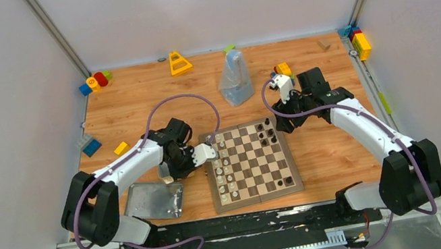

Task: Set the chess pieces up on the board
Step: Pick up the storage box at the center of the board, then place the storage box at the center of the board.

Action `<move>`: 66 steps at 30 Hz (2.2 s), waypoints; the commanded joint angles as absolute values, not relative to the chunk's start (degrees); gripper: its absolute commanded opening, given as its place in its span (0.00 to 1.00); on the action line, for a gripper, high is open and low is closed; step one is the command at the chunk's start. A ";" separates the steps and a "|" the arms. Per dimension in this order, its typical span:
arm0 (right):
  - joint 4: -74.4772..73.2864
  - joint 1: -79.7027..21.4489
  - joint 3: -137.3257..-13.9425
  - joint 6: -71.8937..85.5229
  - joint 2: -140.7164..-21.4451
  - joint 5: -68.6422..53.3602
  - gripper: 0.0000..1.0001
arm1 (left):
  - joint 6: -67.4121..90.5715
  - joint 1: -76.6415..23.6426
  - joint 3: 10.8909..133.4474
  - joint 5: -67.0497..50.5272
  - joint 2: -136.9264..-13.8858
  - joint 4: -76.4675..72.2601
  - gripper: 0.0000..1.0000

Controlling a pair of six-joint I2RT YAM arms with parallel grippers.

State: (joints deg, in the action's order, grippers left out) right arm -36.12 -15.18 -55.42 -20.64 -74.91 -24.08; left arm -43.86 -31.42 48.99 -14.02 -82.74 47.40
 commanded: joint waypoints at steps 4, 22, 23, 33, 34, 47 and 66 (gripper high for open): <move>-34.96 -14.93 -55.55 -20.57 -75.91 -24.08 0.53 | -46.58 -31.55 51.05 -11.35 -81.43 46.30 0.07; -34.98 -14.91 -55.59 -20.39 -75.49 -23.65 0.53 | -46.70 -30.54 63.09 -9.35 -87.27 48.64 0.05; -34.98 -14.94 -55.63 -20.39 -75.45 -23.68 0.53 | -46.44 -30.16 64.31 -9.51 -87.62 48.80 0.05; -35.00 -14.63 -55.59 -20.32 -74.89 -23.47 0.53 | -45.95 -29.01 67.32 -11.22 -89.39 50.98 0.05; -34.98 -14.63 -55.63 -20.26 -74.95 -23.35 0.53 | -45.91 -29.05 67.54 -11.28 -89.34 51.29 0.04; -34.98 -13.85 -55.97 -19.47 -75.34 -23.26 0.53 | -46.56 -29.01 65.19 -11.67 -88.51 52.88 0.03; -36.48 -22.58 -95.75 -6.56 -103.58 -35.07 0.55 | -42.71 -35.16 57.95 -8.57 -73.81 53.68 0.00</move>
State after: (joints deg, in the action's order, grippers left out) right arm -37.06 -20.34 -86.15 -11.18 -98.13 -31.20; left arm -42.76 -33.34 58.37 -10.76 -78.04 53.04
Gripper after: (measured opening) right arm 0.539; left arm 0.047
